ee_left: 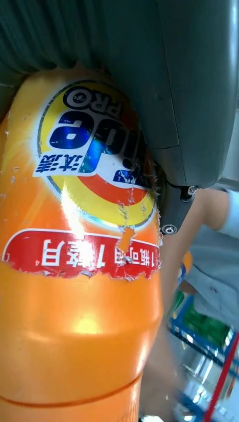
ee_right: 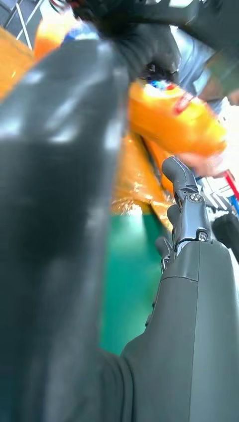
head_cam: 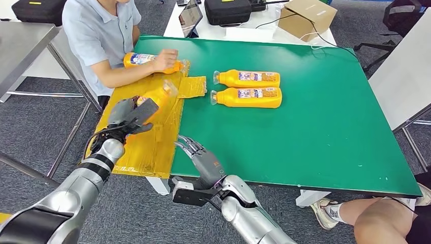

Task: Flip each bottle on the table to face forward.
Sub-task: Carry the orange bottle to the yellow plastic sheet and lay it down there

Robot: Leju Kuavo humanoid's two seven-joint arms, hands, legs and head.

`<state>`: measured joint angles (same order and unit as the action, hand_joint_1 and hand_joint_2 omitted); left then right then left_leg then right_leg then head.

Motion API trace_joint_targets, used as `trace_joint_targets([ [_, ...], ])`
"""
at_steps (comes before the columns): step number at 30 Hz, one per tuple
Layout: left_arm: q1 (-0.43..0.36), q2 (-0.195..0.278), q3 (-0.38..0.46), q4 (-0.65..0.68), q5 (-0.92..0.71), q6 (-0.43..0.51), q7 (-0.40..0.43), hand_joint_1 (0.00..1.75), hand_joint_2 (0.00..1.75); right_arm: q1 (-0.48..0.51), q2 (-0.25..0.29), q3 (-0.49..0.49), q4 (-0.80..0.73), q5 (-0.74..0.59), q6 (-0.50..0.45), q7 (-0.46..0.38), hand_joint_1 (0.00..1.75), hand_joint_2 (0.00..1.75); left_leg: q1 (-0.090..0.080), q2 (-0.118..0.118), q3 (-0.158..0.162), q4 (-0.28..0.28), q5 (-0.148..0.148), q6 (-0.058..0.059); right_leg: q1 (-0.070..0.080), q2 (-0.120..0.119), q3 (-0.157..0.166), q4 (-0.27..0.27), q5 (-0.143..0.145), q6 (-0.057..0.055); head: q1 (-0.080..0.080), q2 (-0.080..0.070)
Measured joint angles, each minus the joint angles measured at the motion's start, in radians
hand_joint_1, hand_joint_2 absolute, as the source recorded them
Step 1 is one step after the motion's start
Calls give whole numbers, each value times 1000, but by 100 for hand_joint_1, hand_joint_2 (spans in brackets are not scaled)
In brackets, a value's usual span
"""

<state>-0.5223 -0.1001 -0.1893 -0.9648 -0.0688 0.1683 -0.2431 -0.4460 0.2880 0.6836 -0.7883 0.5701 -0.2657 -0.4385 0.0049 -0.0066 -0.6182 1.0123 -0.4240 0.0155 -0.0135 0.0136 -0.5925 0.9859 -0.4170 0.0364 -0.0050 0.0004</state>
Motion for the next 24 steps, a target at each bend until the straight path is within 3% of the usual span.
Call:
trace_joint_targets([
  [3, -171, 78, -54, 281, -463, 93, 110, 175, 175, 33, -13, -10, 7, 48, -47, 15, 0, 0, 1, -2, -1, 0, 1, -1, 0, -1, -1, 0, 0, -1, 0, 0],
  [5, -227, 119, -167, 415, -772, 131, 175, 175, 175, 59, -23, -27, -2, 69, -46, 18, 0, 0, 0, -2, -1, 0, 1, -1, 0, -1, -1, 0, 0, -1, 0, 0],
  [6, -234, 130, -206, 449, -841, 131, 185, 175, 175, 66, -26, -33, -8, 73, -40, 17, 0, 0, 0, -2, -1, 0, 1, -1, 0, -1, -1, 0, 0, -1, 0, 0],
  [12, -231, 144, -274, 514, -958, 110, 145, 175, 175, 74, -29, -35, -18, 75, -18, -6, 0, 0, 1, -2, -1, 0, 1, -1, 0, -1, -1, 0, 0, -1, 0, 0],
  [14, -228, 145, -283, 526, -965, 108, 131, 162, 175, 74, -29, -35, -19, 74, -15, -9, 0, 0, 1, -2, -2, 0, 1, -1, 0, -1, -1, 0, 0, -1, 0, 0],
  [15, -227, 145, -287, 530, -968, 107, 119, 133, 175, 74, -29, -35, -19, 73, -13, -12, 0, 0, 1, -2, -2, 0, 1, -1, 0, -1, -1, 0, 0, -1, 0, 0],
  [18, -222, 143, -290, 537, -966, 101, 72, 14, 175, 74, -28, -35, -19, 70, -7, -20, 0, 0, 0, -2, -1, 0, 1, -1, 0, -1, 0, 0, 0, -1, 0, 0],
  [19, -220, 143, -290, 538, -960, 95, 56, 0, 175, 74, -28, -35, -19, 70, -6, -22, 0, 0, 0, -2, -1, 0, 1, -1, 0, -1, 0, 0, 0, -1, 0, 0],
  [24, -211, 136, -261, 540, -846, -22, -39, 0, 175, 74, -28, -35, -19, 55, -8, -34, 0, 0, 0, -3, -1, 0, 1, -1, 0, -2, 1, 0, 0, -1, 0, 0],
])
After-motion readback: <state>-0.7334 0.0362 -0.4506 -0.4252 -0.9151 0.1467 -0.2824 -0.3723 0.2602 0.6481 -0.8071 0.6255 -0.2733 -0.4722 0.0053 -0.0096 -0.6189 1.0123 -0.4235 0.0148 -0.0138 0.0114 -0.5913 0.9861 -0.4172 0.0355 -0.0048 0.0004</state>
